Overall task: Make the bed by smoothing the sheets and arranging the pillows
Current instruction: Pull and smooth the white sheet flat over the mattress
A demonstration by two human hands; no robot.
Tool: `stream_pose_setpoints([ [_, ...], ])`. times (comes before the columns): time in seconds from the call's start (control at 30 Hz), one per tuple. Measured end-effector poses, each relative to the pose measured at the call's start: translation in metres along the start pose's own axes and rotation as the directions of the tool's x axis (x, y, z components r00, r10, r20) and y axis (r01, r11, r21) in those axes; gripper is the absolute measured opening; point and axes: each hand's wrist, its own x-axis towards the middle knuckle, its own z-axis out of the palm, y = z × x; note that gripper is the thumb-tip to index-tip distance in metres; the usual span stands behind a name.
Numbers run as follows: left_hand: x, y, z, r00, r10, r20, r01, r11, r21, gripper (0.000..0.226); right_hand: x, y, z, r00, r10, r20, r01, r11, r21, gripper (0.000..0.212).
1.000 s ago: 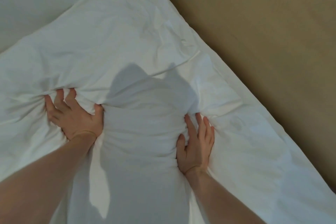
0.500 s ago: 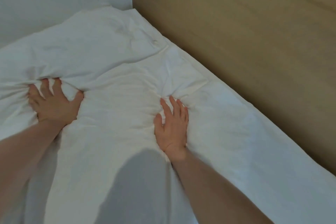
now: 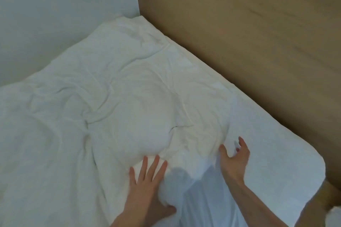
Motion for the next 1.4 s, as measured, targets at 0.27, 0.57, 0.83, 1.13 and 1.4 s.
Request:
stream_pose_setpoints([
  [0.27, 0.059, 0.000, 0.014, 0.970, -0.158, 0.182, 0.135, 0.982, 0.134, 0.143, 0.016, -0.015, 0.031, 0.924, 0.202, 0.325, -0.286, 0.929, 0.236, 0.079],
  [0.57, -0.036, 0.025, -0.102, 0.947, -0.267, -0.179, 0.171, 0.890, -0.423, 0.024, -0.075, -0.143, -0.048, 0.956, -0.070, 0.285, -0.067, 0.894, 0.443, 0.025],
  [0.83, -0.174, 0.024, -0.293, 0.783, -0.489, -0.385, 0.259, 0.818, -0.513, 0.016, -0.211, -0.277, -0.163, 0.806, -0.526, 0.273, 0.421, 0.832, 0.361, 0.026],
  [1.13, -0.176, 0.115, -0.246, 0.923, -0.275, -0.270, 0.131, 0.883, -0.450, 0.023, -0.255, -0.263, -0.145, 0.683, -0.491, 0.540, 0.380, 0.871, 0.312, 0.021],
  [1.4, -0.183, 0.120, -0.283, 0.875, -0.407, -0.263, 0.095, 0.677, -0.730, 0.023, -0.186, -0.130, -0.190, 0.886, -0.154, 0.437, 0.146, 0.988, 0.051, 0.092],
])
